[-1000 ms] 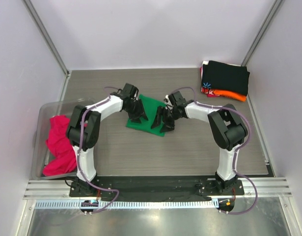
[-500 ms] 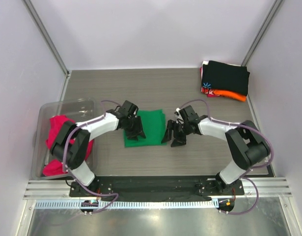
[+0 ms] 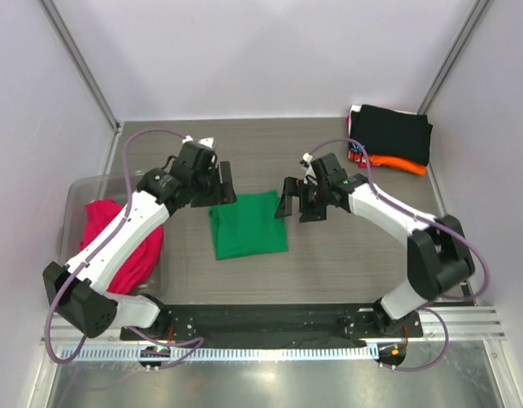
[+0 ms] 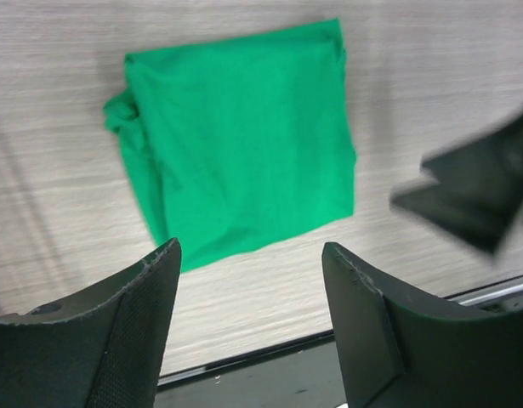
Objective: Fold and stack the t-shirts
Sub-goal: Fold the tshirt
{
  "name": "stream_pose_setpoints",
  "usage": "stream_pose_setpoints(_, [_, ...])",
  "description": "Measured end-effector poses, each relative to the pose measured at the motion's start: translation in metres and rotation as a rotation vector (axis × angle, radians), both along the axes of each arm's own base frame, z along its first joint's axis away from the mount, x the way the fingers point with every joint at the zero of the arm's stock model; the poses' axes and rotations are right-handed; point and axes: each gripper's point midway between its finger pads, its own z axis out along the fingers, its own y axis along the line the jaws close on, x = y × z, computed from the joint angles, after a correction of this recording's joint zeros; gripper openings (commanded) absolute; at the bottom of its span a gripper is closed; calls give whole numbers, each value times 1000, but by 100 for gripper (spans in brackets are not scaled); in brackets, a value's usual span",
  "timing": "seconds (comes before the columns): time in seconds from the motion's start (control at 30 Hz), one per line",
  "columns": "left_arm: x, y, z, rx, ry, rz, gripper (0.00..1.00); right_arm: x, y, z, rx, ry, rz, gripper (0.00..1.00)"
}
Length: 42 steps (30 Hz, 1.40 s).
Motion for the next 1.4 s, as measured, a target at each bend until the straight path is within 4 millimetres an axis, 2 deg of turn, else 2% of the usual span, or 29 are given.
stream_pose_setpoints(0.1, [-9, 10, -9, 14, -1, -3, 62, 17, 2, -25, -37, 42, 11, 100])
stream_pose_setpoints(0.23, [-1, 12, -54, 52, 69, 17, 53, 40, 2, -45, -54, 85, 10, 98])
stream_pose_setpoints(0.4, [27, 10, -107, 82, 147, 50, 47, 66, 8, -36, -19, 54, 10, 95])
stream_pose_setpoints(0.53, [40, 16, -154, 128, 227, 82, 44, 72, 10, -29, 4, 29, 22, 94])
stream_pose_setpoints(0.63, [45, 32, -179, 187, 269, 128, 44, 73, 8, -29, 9, 29, 22, 93])
stream_pose_setpoints(0.73, [47, 45, -193, 215, 295, 164, 43, 76, 4, -27, 23, 29, 18, 93])
stream_pose_setpoints(0.83, [52, 45, -192, 216, 295, 166, 48, 82, -1, -28, 40, 29, 12, 93])
stream_pose_setpoints(0.93, [57, 43, -188, 212, 289, 160, 64, 86, -3, -37, 45, 41, 9, 93])
stream_pose_setpoints(1.07, [65, 39, -164, 215, 280, 142, 73, 87, 1, -59, 50, 81, 22, 92])
stream_pose_setpoints(1.13, [75, 36, -142, 210, 249, 132, 74, 88, 3, -70, 56, 98, 29, 90])
stream_pose_setpoints(1.23, [86, 36, -93, 199, 163, 118, 74, 89, 9, -78, 85, 113, 42, 88])
stream_pose_setpoints(1.3, [83, 40, -56, 187, 91, 112, 74, 93, 12, -78, 101, 105, 46, 87])
stream_pose_setpoints(1.4, [64, 51, -11, 167, -2, 105, 74, 98, 21, -78, 135, 98, 65, 83])
